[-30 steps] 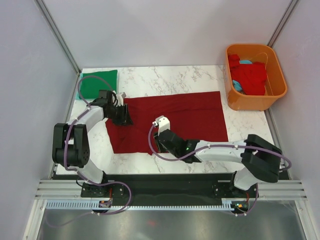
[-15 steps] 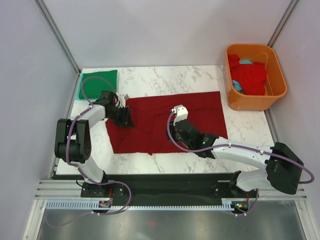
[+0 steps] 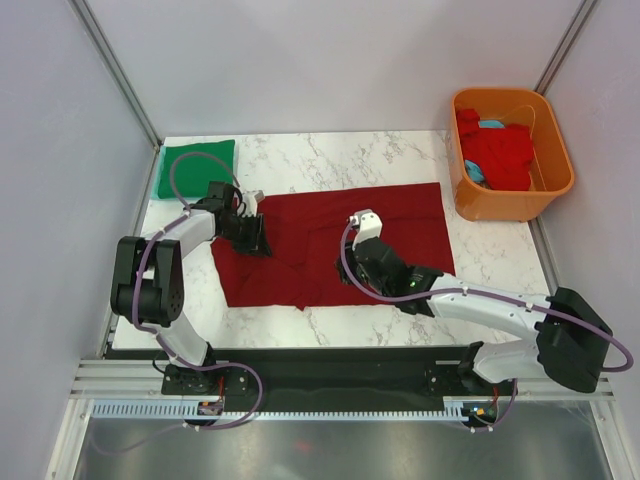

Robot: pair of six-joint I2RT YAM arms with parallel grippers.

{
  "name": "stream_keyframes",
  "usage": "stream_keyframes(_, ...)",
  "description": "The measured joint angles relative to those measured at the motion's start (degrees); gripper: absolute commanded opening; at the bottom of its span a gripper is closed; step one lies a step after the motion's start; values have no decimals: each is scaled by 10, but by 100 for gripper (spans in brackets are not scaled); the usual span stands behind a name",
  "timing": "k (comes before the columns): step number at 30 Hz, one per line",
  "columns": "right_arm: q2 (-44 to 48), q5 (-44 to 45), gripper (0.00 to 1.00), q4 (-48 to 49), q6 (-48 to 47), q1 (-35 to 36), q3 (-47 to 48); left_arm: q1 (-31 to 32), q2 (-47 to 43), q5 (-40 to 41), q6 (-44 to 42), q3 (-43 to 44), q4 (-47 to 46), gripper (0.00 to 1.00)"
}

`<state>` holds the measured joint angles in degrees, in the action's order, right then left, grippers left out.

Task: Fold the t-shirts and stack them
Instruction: Fold the tshirt

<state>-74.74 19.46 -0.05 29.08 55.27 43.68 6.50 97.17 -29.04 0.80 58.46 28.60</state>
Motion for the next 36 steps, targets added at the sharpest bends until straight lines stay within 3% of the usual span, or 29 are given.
stream_keyframes(10, 41, 1, 41, -28, 28, -12, -2, 3, 7, 10, 0, 1, 0, 40)
stream_keyframes(25, 82, -5, 41, -52, 48, -19, -2, 17, 12, 36, 0, 9, 0, 35)
stream_keyframes(28, 94, -5, 41, -53, 52, -20, -2, 20, 21, 38, 0, 11, 0, 23)
stream_keyframes(29, 97, -5, 41, -53, 53, -21, -2, 21, 24, 40, 0, 11, 0, 12)
stream_keyframes(31, 101, -4, 41, -55, 57, -22, -2, 23, 26, 44, 0, 12, 0, 2)
stream_keyframes(36, 104, 40, 49, -131, 118, -28, 12, 25, 23, 50, 1, 12, 1, 2)
